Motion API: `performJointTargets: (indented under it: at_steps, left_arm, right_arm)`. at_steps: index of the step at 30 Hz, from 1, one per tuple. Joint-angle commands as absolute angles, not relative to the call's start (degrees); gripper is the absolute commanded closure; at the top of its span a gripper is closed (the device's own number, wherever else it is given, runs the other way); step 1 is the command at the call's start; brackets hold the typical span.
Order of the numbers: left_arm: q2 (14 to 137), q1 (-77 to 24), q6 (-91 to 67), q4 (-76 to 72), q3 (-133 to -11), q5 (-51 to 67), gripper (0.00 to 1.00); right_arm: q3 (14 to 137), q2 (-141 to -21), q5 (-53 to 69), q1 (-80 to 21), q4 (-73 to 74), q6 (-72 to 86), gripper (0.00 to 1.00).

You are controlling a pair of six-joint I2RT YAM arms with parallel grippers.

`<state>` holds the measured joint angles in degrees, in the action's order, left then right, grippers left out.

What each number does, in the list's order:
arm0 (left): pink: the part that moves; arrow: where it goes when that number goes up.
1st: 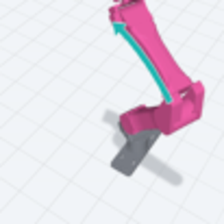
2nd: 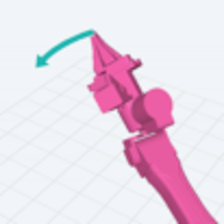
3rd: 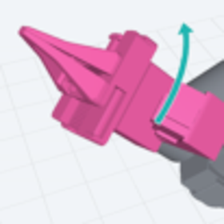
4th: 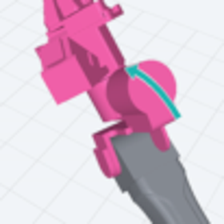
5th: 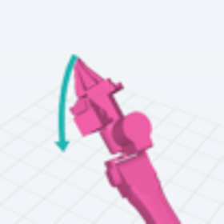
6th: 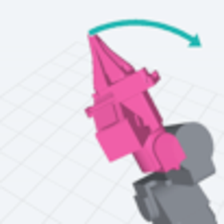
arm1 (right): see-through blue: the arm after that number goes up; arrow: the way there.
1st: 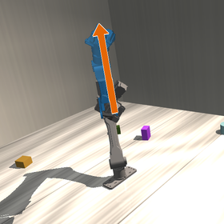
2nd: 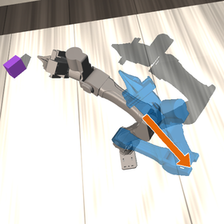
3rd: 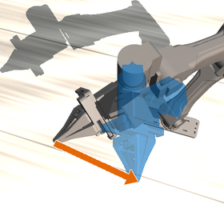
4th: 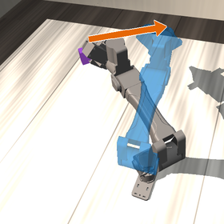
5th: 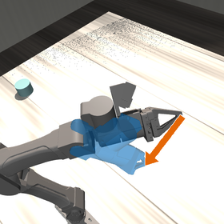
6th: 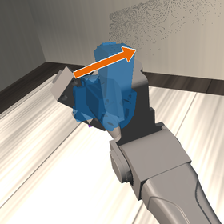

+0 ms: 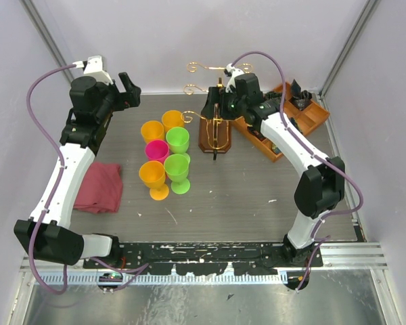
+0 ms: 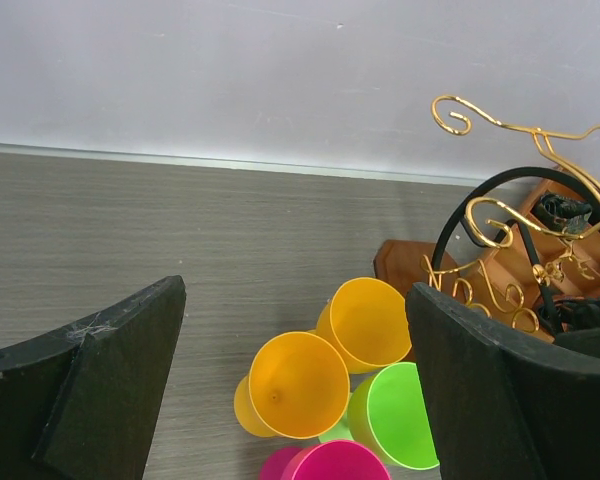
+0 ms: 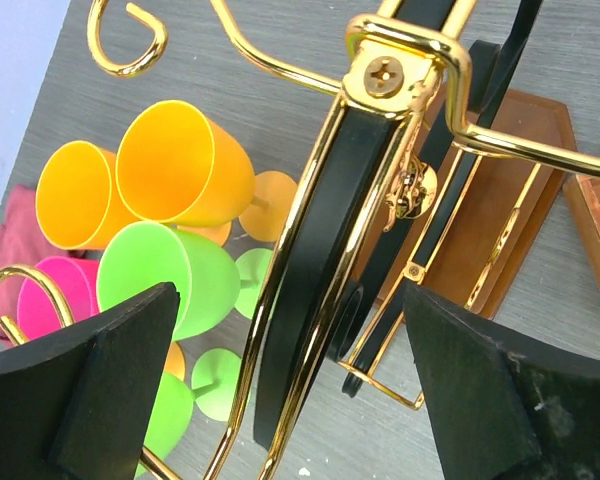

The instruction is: Place the wine glass upside down on the wine glass rack

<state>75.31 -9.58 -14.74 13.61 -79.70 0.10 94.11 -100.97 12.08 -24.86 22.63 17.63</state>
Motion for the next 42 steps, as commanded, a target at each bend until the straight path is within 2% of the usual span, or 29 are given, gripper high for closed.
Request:
performJointTargets:
  at_steps: [1,18,30,42]
  left_arm:
    - [74.0,-9.6,-14.4,13.2,-78.9,-0.1,0.02]
    - [74.4,-9.6,-14.6,13.2,-78.9,0.1,0.02]
    - [74.3,-9.6,-13.8,14.0,-79.2,0.0,0.02]
    - [75.0,-9.6,-13.9,14.1,-79.6,0.2,0.02]
  right_arm:
    - [93.8,-94.9,13.7,-26.1,26.7,15.9,0.00]
    - [84.2,-85.9,13.1,-30.1,28.8,17.2,0.00]
    - [77.3,-80.3,7.3,-38.6,33.3,19.8,0.00]
    - [78.3,-74.7,-1.4,-40.3,39.5,19.3,0.00]
